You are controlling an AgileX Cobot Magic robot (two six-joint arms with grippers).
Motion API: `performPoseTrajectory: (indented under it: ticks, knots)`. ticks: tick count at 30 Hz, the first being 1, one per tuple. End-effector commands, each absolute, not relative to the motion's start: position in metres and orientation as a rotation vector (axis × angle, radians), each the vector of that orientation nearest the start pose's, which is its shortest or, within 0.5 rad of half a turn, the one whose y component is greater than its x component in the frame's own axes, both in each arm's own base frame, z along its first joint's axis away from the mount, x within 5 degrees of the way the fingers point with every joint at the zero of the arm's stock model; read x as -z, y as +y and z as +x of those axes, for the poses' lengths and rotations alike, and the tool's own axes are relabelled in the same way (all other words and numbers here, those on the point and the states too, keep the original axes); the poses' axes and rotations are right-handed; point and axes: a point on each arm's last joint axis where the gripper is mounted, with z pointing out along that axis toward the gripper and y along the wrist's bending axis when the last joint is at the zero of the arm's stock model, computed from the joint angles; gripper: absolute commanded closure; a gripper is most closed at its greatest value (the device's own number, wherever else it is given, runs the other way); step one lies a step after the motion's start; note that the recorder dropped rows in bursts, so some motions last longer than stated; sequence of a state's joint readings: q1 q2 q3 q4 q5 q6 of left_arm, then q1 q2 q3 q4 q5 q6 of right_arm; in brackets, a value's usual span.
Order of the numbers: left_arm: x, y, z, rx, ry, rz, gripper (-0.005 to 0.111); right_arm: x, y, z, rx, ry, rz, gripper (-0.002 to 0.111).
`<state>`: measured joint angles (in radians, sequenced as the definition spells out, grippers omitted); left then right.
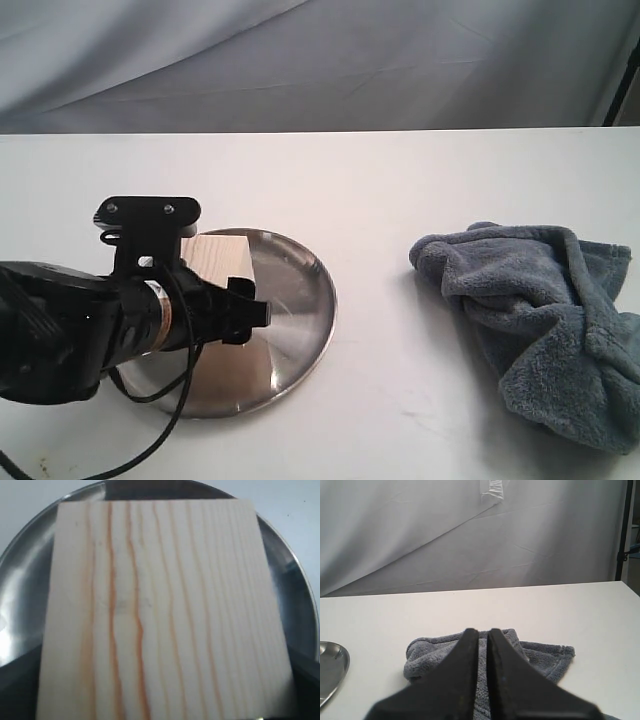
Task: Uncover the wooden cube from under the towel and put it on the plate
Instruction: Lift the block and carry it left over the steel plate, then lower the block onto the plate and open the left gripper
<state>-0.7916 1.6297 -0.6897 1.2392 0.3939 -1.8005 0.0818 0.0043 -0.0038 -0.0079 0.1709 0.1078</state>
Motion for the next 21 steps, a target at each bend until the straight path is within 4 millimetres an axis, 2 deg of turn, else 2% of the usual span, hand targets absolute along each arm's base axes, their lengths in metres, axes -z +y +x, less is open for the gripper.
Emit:
performPoseTrajectory:
  ticks: [1,4,11,14,19,21]
  knots:
    - [-0.137,-0.181,0.227,0.055,2.475,0.192,0.100,-0.198,0.004,0.056,-0.137,1.647,0.018,0.101]
    - [-0.120,-0.182,0.229,0.029,2.504,0.173,0.100,-0.198,0.004,0.056,-0.137,1.647,0.018,0.101]
    - [-0.118,-0.183,0.230,0.017,2.496,0.213,0.096,-0.198,0.004,0.056,-0.137,1.647,0.018,0.101]
    - [-0.118,-0.183,0.230,0.022,2.498,0.197,0.082,-0.198,0.004,0.056,-0.137,1.647,0.018,0.101]
    - [-0.118,-0.184,0.229,0.042,2.505,0.193,0.042,-0.198,0.004,0.056,-0.137,1.647,0.018,0.101]
    - [-0.117,-0.184,0.229,0.045,2.506,0.194,0.032,-0.198,0.004,0.056,-0.137,1.647,0.018,0.101]
